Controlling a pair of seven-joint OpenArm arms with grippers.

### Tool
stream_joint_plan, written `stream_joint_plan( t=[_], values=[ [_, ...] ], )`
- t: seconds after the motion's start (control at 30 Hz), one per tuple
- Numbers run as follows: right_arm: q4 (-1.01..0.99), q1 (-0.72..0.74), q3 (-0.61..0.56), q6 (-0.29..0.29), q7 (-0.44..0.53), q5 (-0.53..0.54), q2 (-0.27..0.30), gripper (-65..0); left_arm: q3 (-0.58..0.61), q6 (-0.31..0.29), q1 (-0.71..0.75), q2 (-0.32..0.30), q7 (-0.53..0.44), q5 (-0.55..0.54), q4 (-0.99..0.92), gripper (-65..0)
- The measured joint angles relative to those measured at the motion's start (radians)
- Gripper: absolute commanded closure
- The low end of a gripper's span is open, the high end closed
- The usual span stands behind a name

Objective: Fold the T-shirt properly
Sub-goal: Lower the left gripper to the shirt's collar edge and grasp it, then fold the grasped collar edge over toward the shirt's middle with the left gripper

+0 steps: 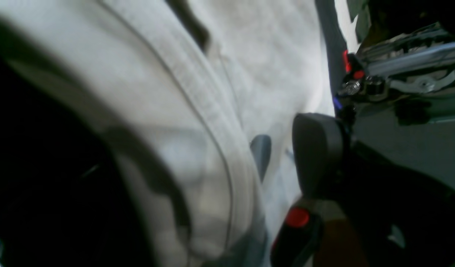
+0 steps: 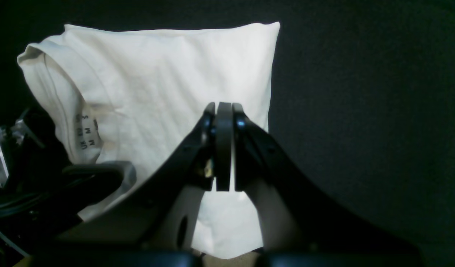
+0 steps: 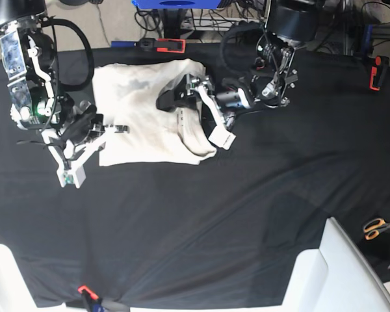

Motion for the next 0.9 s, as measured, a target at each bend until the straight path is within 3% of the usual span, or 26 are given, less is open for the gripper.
stream_joint_plan(
  t=[0.07, 0.13, 0.37, 0.57, 0.67, 0.83, 0.9],
  values=[
    [0.000, -0.003, 0.000, 0.000, 0.000, 0.000, 0.002, -0.2, 0.001, 0.000, -0.004, 0.000, -0.008, 0.000, -0.004, -51.7],
    [0.000, -0.003, 0.000, 0.000, 0.001, 0.000, 0.002, -0.2, 0.001, 0.002, -0.003, 0.000, -0.023, 0.008, -0.006, -43.9],
    [0.000, -0.003, 0.003, 0.000, 0.000, 0.000, 0.002, -0.2, 0.000, 0.014, -0.045, 0.014, -0.011, 0.045, -0.073, 0.0],
    [0.000, -0.003, 0.003, 0.000, 0.000, 0.000, 0.002, -0.2, 0.002, 0.015, -0.066, 0.015, 0.009, 0.048, -0.066, 0.0],
    [0.000, -0.003, 0.006, 0.000, 0.001, 0.000, 0.002, -0.2, 0.064, 0.034, -0.078, -0.014, 0.028, 0.062, -0.007, 0.0],
    [0.000, -0.002, 0.006, 0.000, 0.000, -0.004, 0.002, -0.2, 0.163, 0.146, -0.098, -0.085, 0.101, 0.059, 0.160, 0.0],
    [0.000, 0.000, 0.006, 0.000, 0.000, -0.004, 0.003, -0.2, 0.188, 0.151, -0.127, -0.102, 0.140, 0.054, 0.177, 0.0]
  ],
)
